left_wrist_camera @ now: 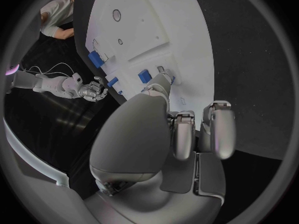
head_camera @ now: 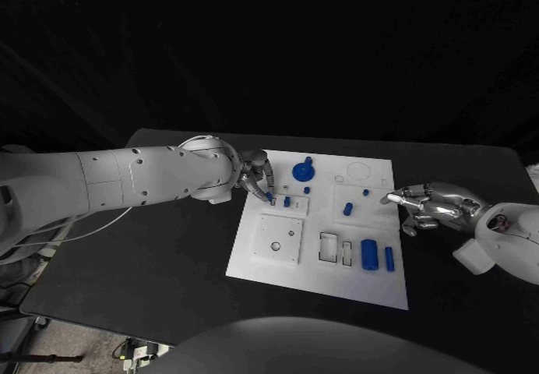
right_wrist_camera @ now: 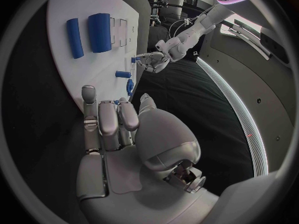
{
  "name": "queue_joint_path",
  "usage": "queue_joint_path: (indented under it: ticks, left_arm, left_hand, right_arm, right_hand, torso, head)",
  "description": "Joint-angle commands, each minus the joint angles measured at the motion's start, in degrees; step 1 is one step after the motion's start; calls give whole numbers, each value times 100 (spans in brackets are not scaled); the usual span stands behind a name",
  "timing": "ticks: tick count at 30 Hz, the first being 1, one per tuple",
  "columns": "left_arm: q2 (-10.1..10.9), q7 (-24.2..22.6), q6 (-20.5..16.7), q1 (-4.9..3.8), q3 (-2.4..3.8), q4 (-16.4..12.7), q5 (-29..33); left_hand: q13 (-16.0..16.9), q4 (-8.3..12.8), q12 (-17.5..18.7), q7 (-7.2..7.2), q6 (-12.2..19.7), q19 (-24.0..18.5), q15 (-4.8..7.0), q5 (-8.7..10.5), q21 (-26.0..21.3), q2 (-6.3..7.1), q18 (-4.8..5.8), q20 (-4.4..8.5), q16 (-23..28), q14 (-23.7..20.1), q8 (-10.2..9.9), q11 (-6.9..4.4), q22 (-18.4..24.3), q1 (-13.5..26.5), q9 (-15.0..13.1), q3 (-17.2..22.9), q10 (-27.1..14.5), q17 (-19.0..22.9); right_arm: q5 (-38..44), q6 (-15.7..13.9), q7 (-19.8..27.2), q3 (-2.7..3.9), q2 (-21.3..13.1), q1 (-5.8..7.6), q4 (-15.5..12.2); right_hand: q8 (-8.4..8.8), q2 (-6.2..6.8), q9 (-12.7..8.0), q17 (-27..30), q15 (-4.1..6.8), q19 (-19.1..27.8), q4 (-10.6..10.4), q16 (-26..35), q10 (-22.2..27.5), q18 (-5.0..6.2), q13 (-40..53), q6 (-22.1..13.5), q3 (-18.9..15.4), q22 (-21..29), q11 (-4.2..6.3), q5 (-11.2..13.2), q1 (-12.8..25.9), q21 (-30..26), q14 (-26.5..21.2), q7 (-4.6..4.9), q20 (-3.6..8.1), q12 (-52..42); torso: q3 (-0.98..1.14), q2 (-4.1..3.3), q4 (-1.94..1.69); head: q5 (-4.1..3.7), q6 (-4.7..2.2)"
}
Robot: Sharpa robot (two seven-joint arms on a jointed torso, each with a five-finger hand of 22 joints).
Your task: Assemble the parts on the task board
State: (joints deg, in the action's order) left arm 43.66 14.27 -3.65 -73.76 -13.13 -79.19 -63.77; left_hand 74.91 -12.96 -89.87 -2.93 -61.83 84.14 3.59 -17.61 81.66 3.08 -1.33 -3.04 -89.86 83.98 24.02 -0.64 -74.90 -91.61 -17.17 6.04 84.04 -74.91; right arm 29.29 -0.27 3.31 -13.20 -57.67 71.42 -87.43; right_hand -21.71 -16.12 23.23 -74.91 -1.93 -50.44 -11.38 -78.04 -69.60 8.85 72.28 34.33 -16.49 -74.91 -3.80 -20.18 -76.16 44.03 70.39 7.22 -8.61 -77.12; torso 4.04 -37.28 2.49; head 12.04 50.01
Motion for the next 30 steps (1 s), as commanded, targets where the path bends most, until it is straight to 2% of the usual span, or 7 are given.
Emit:
queue_joint_path:
  ticks: [1, 10, 15, 23, 30]
  left_arm:
    - [61, 25, -137, 8, -5, -130, -201]
    - [266, -276, -653, 7, -7, -482, -460]
    - [338, -358, -827, 8, -8, -620, -533]
    - [347, -395, -958, 8, -9, -641, -587]
    - [293, -360, -899, 10, -9, -553, -594]
  left_hand:
    - [1509, -22, -13, -18, 33, 138, 27, 11, 17, 48, -63, 38, -14, 602, 13, -46, -1252, -13, -20, 2, 596, -1509]
    - [1509, -71, -13, -2, 45, 158, 39, 22, 46, 96, -56, 49, -14, 602, 102, -60, -1261, -22, -77, 24, 596, -1509]
    - [1509, -130, -13, 11, 64, 156, 49, 108, 38, 128, -57, 59, -14, 602, 152, -72, -1259, -34, -110, 51, 596, -1509]
    - [1509, -184, -13, 18, 92, 147, 55, 200, 18, 145, -62, 65, -14, 602, 175, -78, -1253, -50, -126, 78, 596, -1509]
    - [1509, -224, -13, 12, 138, 127, 53, 270, -18, 148, -69, 67, -14, 602, 165, -74, -1243, -68, -124, 101, 596, -1509]
  right_arm:
    - [-3, 104, 33, -1, 1, -7, -5]
    - [-3, 98, 47, -1, 10, -9, 0]
    - [-3, 102, 48, -1, 14, -12, 6]
    - [-3, 107, 44, -1, 7, -20, 5]
    - [-3, 102, 41, -1, -3, -22, -1]
  right_hand:
    - [25, -3, -5, -15, 0, 49, -10, 40, 39, 37, -3, 44, 33, -275, 19, -24, -76, -37, -27, 6, 7, 18]
    - [25, -2, -6, -10, 0, 49, -9, 43, 45, 37, -8, 45, 35, -275, 19, -24, -78, -37, -33, 6, 7, 21]
    - [25, -2, -6, -10, 0, 49, -9, 43, 45, 37, -8, 45, 35, -275, 19, -24, -78, -37, -33, 6, 7, 21]
    - [25, -2, -6, -10, 0, 50, -8, 43, 46, 37, -9, 46, 35, -275, 19, -24, -79, -38, -34, 7, 7, 22]
    - [25, -2, -7, -8, 0, 52, -7, 45, 50, 38, -12, 49, 39, -274, 18, -24, -82, -41, -37, 7, 7, 24]
  torso:
    - [1, 0, 1]
    - [3, 1, 2]
    - [2, 3, 1]
    - [-1, -3, 3]
    - [0, -5, 1]
  head:
    - [-3, -1]
    - [1, -1]
    - [-2, -1]
    - [-13, -1]
    - [-9, -1]
